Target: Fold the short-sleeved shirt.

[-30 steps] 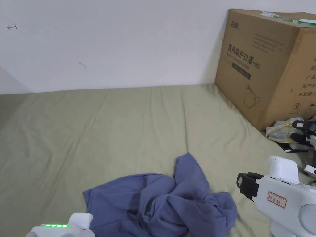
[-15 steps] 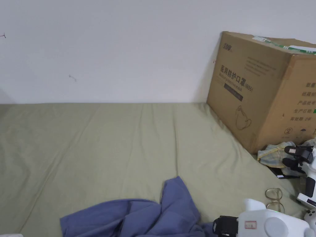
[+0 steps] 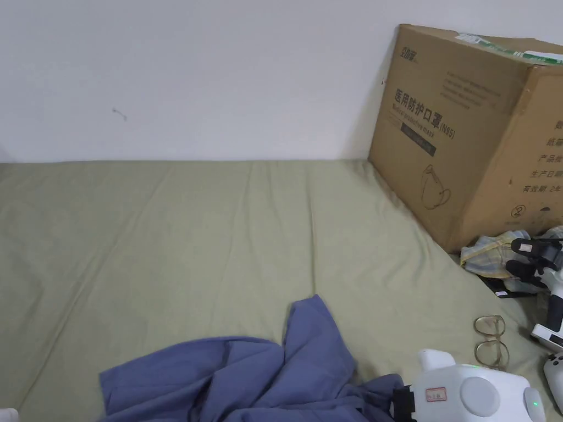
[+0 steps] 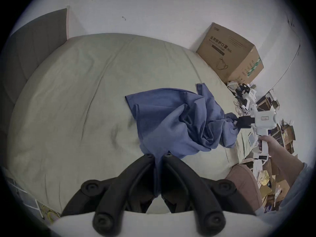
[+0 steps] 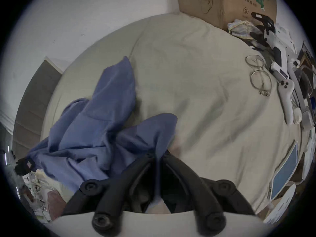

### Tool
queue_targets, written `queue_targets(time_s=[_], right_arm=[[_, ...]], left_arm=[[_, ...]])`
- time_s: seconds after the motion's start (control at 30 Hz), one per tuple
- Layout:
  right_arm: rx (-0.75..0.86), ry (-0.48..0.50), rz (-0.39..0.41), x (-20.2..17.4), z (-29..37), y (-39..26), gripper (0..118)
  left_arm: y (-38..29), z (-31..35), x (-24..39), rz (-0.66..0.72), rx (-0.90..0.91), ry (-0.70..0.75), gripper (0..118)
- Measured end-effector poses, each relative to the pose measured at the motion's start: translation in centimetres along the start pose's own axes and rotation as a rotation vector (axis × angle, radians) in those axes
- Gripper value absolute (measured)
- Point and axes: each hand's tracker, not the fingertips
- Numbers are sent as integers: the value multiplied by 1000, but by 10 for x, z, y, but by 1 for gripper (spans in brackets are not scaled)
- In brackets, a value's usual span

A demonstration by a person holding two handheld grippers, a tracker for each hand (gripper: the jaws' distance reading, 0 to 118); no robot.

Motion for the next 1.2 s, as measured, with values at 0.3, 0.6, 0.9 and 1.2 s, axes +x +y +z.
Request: queue_targets(time_s=[0.3,0.6,0.9,1.2], right_arm=[[171,82,30,2,121,4,4],[418,159,70,-27,253,84,4],[575,100,165,-94,304,203,4],[610,45,39,-112,233,293,4]], left_arm=[[46,57,-1,-13,85,-40,3],[155,150,15,-161,303,-16,3],[264,165,27,-198,417,26,3],[340,86,25,-186,478,133,3]])
